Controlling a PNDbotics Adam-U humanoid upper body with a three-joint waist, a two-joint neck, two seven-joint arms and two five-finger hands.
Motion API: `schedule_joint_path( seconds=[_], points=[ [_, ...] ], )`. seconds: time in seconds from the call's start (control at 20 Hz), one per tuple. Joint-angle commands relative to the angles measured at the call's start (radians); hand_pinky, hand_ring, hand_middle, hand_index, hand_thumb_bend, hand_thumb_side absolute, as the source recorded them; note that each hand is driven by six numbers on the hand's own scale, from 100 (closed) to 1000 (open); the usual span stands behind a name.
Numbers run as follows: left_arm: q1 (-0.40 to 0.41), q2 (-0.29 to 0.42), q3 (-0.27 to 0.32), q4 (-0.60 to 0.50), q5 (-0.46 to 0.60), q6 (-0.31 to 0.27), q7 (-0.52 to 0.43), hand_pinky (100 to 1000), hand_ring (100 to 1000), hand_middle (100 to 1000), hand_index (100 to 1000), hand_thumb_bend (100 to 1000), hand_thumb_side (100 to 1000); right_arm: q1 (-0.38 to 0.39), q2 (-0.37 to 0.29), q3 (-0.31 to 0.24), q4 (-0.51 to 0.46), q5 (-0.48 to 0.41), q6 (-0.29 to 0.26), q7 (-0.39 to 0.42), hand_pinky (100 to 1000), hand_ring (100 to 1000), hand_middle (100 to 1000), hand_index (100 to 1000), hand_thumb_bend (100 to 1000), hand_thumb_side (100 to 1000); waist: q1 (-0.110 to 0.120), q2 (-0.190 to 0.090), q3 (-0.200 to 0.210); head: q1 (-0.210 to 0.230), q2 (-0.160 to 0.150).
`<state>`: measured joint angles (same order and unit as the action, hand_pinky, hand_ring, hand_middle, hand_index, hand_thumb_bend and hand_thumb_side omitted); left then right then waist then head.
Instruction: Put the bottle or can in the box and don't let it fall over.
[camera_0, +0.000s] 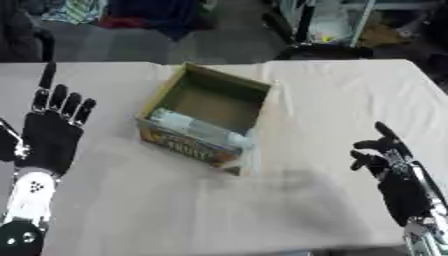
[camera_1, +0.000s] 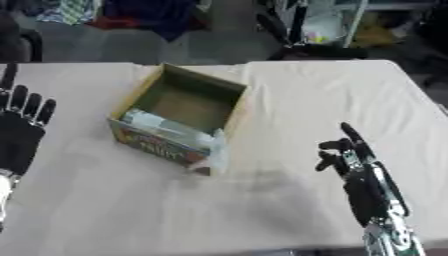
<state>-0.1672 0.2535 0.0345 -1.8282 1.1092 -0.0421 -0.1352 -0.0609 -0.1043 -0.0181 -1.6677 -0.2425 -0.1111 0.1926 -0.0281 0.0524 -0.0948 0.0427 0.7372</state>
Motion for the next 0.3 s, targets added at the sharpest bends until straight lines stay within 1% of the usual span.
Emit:
schedule_joint_path(
  seconds=[0.05, 0.2, 0.3],
  points=[
    [0.000, 0.003, 0.001, -0.064, -0.029, 0.013, 0.048, 538, 464, 392, 1000, 571, 983, -0.006, -0.022, -0.006, -0.010, 0.002, -0.001, -0.002, 880, 463, 628, 1000, 100, 604, 0.002, -0.015, 0.002, 0.001, -0.002],
    [0.006, -0.003, -0.002, -0.074, -0.046, 0.022, 0.073, 539, 467, 392, 1000, 563, 987, -0.006, -0.023, -0.006, -0.011, 0.002, -0.001, -0.003, 880, 463, 628, 1000, 100, 594, 0.002, -0.013, 0.004, 0.004, 0.001],
    [0.009, -0.004, -0.003, -0.077, -0.055, 0.025, 0.078, 541, 467, 394, 1000, 553, 991, -0.006, -0.023, -0.006, -0.012, 0.001, -0.002, -0.002, 880, 464, 628, 1000, 100, 603, 0.002, -0.014, 0.004, 0.005, 0.002]
  ],
)
